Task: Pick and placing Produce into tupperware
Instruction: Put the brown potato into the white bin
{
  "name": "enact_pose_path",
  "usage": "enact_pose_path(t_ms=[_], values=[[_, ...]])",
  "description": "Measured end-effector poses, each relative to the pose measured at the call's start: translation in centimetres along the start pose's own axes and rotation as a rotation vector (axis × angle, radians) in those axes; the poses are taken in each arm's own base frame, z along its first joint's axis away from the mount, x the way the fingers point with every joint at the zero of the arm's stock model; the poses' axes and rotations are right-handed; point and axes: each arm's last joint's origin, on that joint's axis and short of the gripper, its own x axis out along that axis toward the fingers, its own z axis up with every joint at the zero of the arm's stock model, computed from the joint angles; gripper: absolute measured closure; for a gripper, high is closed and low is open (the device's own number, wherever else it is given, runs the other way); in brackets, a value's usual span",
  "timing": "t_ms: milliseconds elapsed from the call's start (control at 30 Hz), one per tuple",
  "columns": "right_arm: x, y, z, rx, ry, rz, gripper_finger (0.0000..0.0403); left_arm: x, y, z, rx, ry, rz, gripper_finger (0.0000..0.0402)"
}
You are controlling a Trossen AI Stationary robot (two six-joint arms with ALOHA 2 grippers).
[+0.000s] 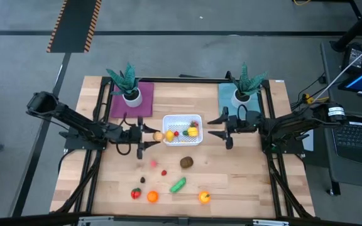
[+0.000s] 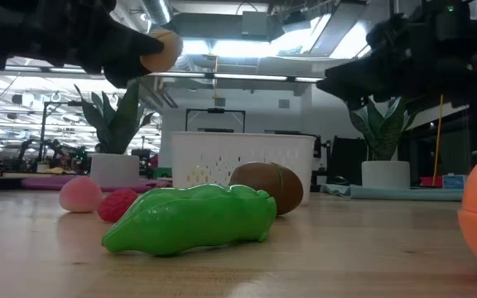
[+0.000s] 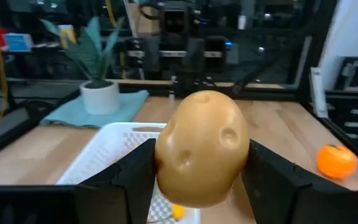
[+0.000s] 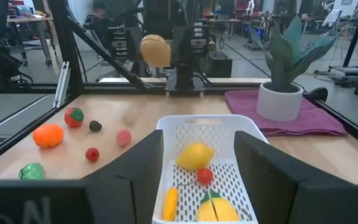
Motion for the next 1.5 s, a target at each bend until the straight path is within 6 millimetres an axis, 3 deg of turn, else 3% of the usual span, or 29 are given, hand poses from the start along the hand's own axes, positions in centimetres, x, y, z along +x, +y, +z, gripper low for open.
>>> enact_pose_path(t_ms=[467,1067,1500], values=[[0.0,0.0,-0.5,0.033,0.047,-0.001,0.0203,0.8,2.0,0.5,-0.036,-0.014,0.042,0.0202],[0.0,0.0,-0.6,0.038,0.058,-0.002,0.0203,8.4,5.7,2.0,0.044,0.038,0.016,0.0202],[-0.1,0.0,-1.0,0.064,0.103,-0.004,0.0203,8.6,6.0,1.7,0.025,0.054,0.013,0.0202]])
